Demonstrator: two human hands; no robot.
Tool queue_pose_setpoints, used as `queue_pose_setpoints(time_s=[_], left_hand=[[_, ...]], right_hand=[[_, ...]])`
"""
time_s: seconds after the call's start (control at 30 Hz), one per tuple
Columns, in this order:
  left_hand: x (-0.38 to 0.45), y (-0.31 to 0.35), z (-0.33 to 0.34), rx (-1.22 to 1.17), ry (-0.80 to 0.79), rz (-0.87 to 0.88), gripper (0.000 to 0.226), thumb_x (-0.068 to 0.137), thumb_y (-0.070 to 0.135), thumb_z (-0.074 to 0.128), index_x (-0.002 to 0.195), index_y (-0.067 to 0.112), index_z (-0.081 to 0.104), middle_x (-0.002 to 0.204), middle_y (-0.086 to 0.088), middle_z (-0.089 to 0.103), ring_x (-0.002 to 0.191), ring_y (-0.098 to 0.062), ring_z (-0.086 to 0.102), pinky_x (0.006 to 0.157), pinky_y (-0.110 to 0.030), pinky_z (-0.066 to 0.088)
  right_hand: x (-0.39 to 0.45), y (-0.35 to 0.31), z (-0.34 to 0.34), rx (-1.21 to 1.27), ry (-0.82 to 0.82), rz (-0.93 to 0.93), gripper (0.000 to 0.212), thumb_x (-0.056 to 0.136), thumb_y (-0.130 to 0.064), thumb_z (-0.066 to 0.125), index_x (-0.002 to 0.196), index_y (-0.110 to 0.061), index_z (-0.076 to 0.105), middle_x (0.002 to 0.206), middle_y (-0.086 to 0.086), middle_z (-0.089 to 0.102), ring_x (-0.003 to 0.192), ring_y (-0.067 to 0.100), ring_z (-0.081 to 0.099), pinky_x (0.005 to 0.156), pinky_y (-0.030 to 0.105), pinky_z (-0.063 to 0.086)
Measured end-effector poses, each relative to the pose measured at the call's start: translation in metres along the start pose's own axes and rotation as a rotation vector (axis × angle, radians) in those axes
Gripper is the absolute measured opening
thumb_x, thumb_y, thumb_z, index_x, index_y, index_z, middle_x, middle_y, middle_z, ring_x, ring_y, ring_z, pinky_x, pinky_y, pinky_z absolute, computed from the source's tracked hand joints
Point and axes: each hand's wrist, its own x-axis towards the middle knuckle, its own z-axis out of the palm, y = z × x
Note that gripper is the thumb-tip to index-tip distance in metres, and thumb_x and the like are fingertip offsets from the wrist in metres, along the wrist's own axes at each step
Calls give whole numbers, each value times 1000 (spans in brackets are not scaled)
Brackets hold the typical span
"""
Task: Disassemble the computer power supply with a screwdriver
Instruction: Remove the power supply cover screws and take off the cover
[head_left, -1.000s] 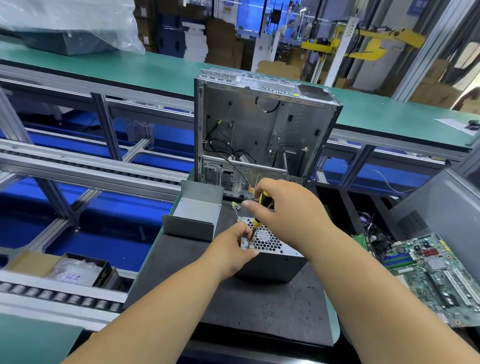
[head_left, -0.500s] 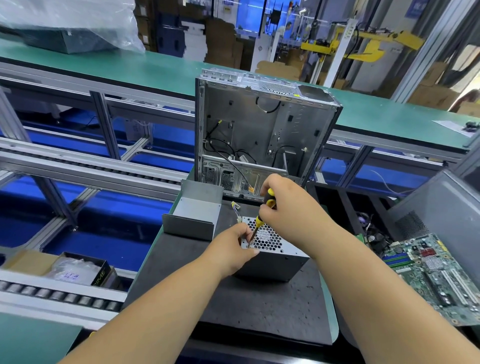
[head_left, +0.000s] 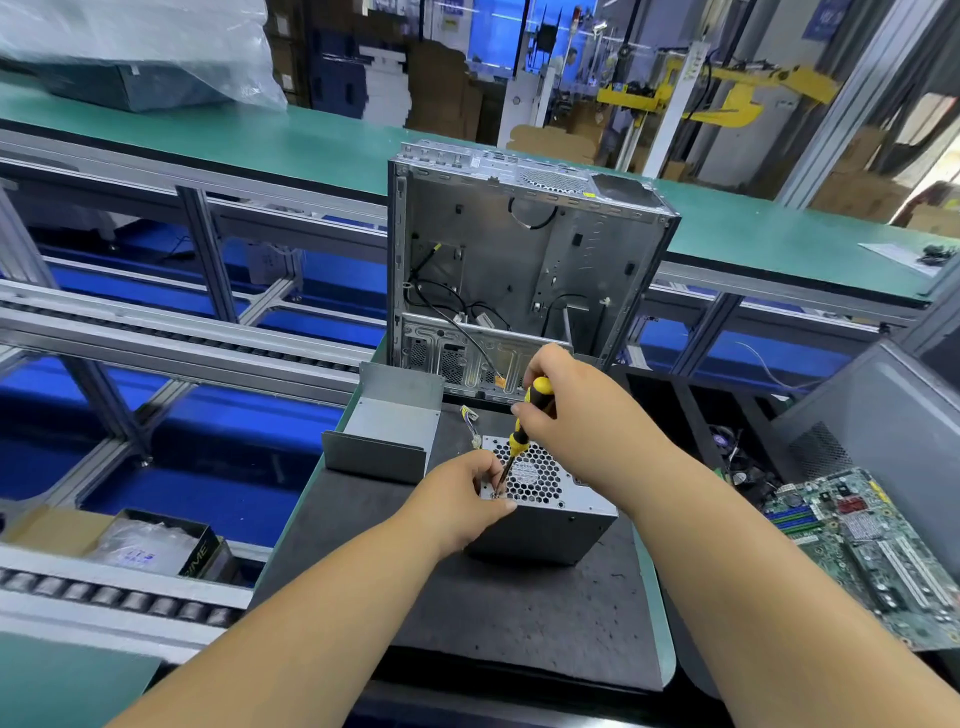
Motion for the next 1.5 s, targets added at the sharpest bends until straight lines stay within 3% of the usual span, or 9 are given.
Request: queue_pose_setpoints(time_s=[0.17, 0.33, 0.53, 0.7, 0.97, 1.1, 1.2, 1.4, 1.5], left_hand=[[0, -1, 0, 6, 4, 2, 23, 82, 29, 74, 78, 26, 53, 63, 10, 47, 59, -10, 39, 57, -24, 37], [0, -1, 0, -13, 3, -15, 23, 82, 30, 75, 77, 26, 53, 63, 11, 46, 59, -10, 40, 57, -24, 38], [0, 1, -3, 9, -15, -16, 22, 82, 31, 75, 79, 25, 54, 71, 10, 50, 63, -11, 42, 60, -25, 41], [-2, 1, -7, 8, -53, 1, 18, 81, 31, 74, 82, 24, 58, 71, 13, 54, 63, -9, 43, 64, -24, 42], [-4, 3, -18, -20, -117, 7, 12, 83, 27, 73, 82, 25, 61, 74, 7, 53, 65, -9, 44, 67, -23, 42], [-4, 5, -16, -21, -122, 20, 10, 85, 21, 71, 84, 21, 62, 82, -9, 60, 71, -13, 46, 74, -32, 46], [-5, 5, -16, -20, -110, 11, 8, 86, 22, 70, 86, 21, 63, 93, -16, 64, 72, -15, 48, 78, -40, 52], [-5, 3, -16, -12, -114, 12, 9, 86, 26, 71, 86, 23, 62, 83, -7, 60, 74, -14, 49, 77, -34, 49], [-5, 3, -16, -16, -121, 11, 9, 86, 24, 71, 86, 22, 62, 90, -14, 64, 74, -14, 50, 80, -37, 50]], right_hand=[[-1, 3, 1, -34, -17, -17, 4, 91, -26, 54, 92, -22, 53, 84, -8, 52, 75, 16, 51, 58, 30, 36], [-2, 0, -3, -173, 18, -28, 37, 95, -58, 48, 88, -22, 55, 77, -5, 56, 70, 14, 53, 58, 35, 49], [-1, 3, 1, -56, 5, -21, 12, 97, -32, 56, 102, -23, 50, 77, -9, 52, 63, 5, 48, 51, 24, 32], [-2, 5, 4, 9, 21, -16, 7, 93, -25, 58, 95, -25, 51, 89, -10, 53, 76, 7, 52, 59, 23, 39], [-3, 4, 0, -199, 49, -79, 34, 95, -56, 48, 87, -24, 52, 80, -8, 60, 77, 15, 55, 65, 35, 49], [-3, 0, 2, -47, 1, -93, 10, 96, -32, 54, 98, -22, 54, 88, -6, 62, 84, 17, 54, 70, 34, 45], [-5, -2, 4, 1, 24, -112, 12, 90, -21, 52, 102, -22, 54, 92, -6, 54, 86, 16, 48, 67, 31, 40], [-2, 2, 7, -184, 92, -138, 25, 94, -54, 51, 96, -28, 53, 80, -10, 57, 77, 14, 53, 59, 30, 41], [0, 2, 8, -132, 80, -132, 16, 96, -42, 54, 102, -27, 53, 81, -10, 56, 78, 16, 53, 60, 31, 38]])
